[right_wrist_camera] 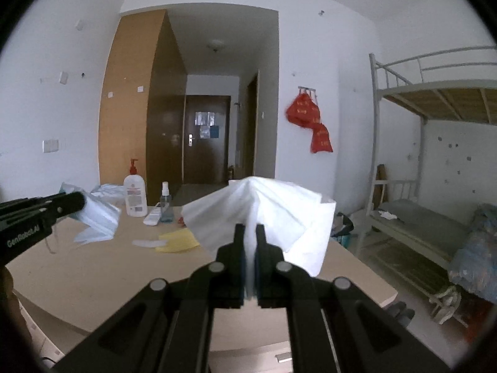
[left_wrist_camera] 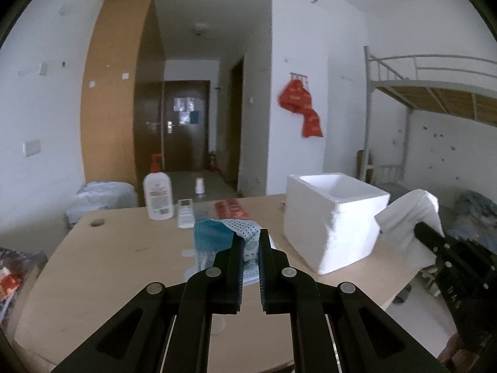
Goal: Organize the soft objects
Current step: 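Lift the tissue with the right gripper while the left gripper lifts the masks toward the foam box, then open both grippers over the foam box to drop the masks and tissue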
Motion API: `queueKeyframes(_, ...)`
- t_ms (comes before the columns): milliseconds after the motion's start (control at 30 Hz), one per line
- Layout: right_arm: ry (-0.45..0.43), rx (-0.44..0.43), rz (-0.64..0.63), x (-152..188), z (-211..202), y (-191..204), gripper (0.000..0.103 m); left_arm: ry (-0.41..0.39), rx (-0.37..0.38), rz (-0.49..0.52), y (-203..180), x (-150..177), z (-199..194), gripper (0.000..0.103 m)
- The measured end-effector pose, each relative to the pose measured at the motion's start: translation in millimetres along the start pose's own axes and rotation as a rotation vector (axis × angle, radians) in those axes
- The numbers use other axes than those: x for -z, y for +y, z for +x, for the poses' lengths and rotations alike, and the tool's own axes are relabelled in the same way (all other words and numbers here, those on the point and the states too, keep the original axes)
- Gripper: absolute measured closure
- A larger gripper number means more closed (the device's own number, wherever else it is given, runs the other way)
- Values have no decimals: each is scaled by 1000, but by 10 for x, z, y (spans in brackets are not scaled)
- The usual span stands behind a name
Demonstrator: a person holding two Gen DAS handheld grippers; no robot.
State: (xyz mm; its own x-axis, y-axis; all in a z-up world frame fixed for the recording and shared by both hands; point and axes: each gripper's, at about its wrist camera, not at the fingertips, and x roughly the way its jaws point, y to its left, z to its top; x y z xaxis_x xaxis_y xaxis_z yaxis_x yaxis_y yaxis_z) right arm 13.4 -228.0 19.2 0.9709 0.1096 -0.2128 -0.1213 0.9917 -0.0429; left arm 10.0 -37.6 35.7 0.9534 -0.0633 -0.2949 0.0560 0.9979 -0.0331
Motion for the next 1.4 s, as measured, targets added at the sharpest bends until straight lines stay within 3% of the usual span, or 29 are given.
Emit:
queueKeyframes(700,34,49,38,-105,184,-328,96,11,175,37,-522,-240,403,94)
queueKeyframes(1133,22,54,29,-432,362,-441,96,-22,217,40,-697,-646,573,94)
queueKeyframes(1400,33,34,38,-466,515,-509,96,-15,225,41,-749,-788,762,94)
